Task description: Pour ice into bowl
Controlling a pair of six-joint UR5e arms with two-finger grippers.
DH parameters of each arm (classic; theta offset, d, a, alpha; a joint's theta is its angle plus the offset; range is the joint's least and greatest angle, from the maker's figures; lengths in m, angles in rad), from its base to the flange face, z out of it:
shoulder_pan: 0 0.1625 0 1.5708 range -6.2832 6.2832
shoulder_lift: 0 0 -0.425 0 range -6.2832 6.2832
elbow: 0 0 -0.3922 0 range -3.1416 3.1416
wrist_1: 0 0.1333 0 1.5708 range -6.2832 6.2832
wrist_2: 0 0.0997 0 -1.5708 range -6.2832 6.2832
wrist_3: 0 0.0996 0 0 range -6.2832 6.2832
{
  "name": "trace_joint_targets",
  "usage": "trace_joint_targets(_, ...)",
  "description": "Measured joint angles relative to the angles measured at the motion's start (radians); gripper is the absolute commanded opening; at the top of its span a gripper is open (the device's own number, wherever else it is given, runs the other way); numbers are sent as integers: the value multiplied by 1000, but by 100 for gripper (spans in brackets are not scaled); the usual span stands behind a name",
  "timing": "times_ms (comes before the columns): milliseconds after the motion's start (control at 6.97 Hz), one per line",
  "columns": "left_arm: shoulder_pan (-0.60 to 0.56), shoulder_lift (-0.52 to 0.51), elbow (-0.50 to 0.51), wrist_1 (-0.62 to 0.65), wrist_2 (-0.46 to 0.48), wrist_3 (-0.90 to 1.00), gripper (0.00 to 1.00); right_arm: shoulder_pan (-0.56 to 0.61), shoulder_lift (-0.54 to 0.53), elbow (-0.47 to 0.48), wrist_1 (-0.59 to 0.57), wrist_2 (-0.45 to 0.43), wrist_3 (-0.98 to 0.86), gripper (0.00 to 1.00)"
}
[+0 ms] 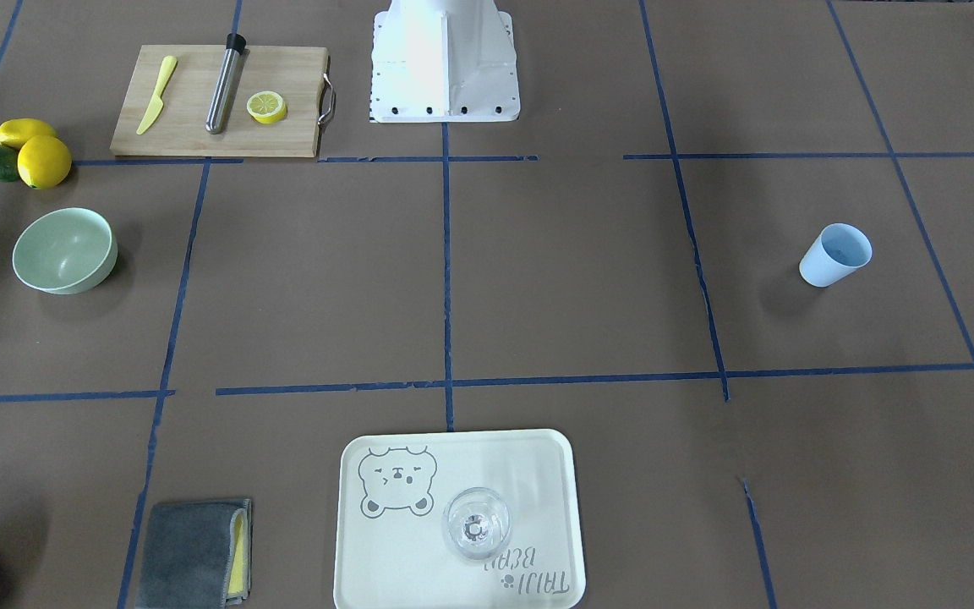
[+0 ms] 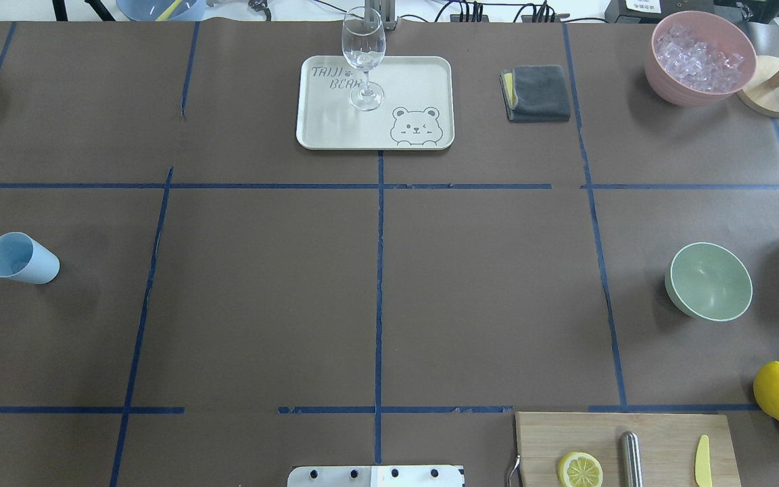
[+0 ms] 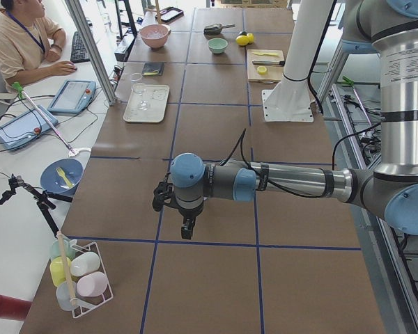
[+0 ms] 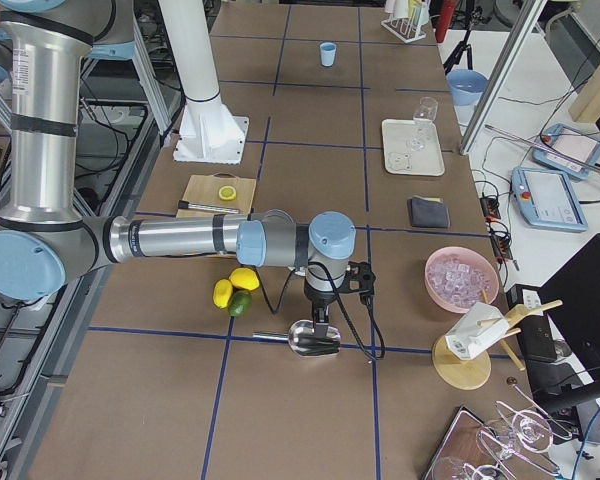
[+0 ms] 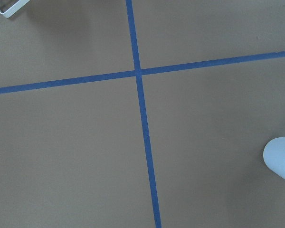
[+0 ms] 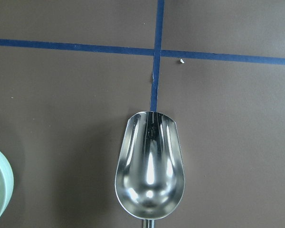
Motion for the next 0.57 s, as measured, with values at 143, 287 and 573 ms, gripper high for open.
trace_joint_targets(143,0,0,-1,0,0,0,100,0,0,1,0,0,0,100)
trace_joint_targets(287,0,0,-2,0,0,0,100,0,0,1,1,0,-1,100)
trace_joint_targets(573,0,-1,-6,0,0,0,100,0,0,2,1,-1,-2,100)
